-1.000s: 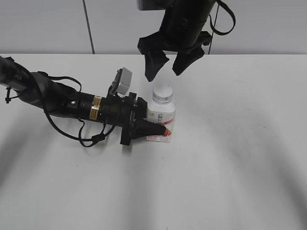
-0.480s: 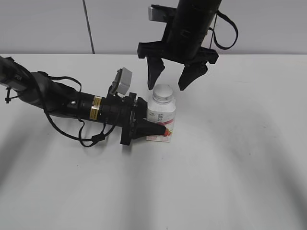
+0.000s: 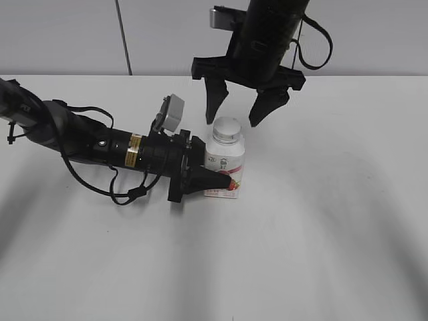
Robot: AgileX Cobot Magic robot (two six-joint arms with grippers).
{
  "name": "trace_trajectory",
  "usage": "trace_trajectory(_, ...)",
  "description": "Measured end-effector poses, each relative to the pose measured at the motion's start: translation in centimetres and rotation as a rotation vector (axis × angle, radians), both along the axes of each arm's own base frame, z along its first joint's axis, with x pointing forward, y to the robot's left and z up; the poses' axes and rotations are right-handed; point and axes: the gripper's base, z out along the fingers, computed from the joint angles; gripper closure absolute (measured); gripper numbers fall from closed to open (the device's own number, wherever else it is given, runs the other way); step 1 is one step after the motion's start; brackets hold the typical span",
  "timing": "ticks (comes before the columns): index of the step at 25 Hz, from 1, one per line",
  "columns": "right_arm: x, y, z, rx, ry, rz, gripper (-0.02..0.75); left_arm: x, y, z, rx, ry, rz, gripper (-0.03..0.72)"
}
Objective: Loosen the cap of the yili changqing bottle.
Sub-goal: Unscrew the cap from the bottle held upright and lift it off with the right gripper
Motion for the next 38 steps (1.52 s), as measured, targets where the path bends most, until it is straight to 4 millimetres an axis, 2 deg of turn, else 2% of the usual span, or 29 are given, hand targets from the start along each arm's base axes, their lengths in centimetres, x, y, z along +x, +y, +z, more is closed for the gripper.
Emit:
trace_trajectory(5,0.1,0.2,0.0,0.018,-0.002,-0.034,0.146,0.0,0.0,0.0,0.0,0.0,0.0,0.312)
trace_trajectory(12,0.5,0.4,-1.7,0.003,0.032,-0.042,0.146,0.0,0.0,0.0,0.0,0.0,-0.001,0.312)
trace_trajectory(17,0.5,0.4,-1.7,0.006,0.026,-0.045,0.154,0.0,0.0,0.0,0.0,0.0,-0.001,0.312)
trace_trajectory(23,0.5,0.4,-1.7,0.005,0.028,-0.045,0.208,0.0,0.0,0.0,0.001,0.0,-0.001,0.312)
trace_trajectory(38,0.5,0.5,-1.7,0.019,0.031,-0.049,0.22,0.0,0.0,0.0,0.001,0.0,-0.001,0.312)
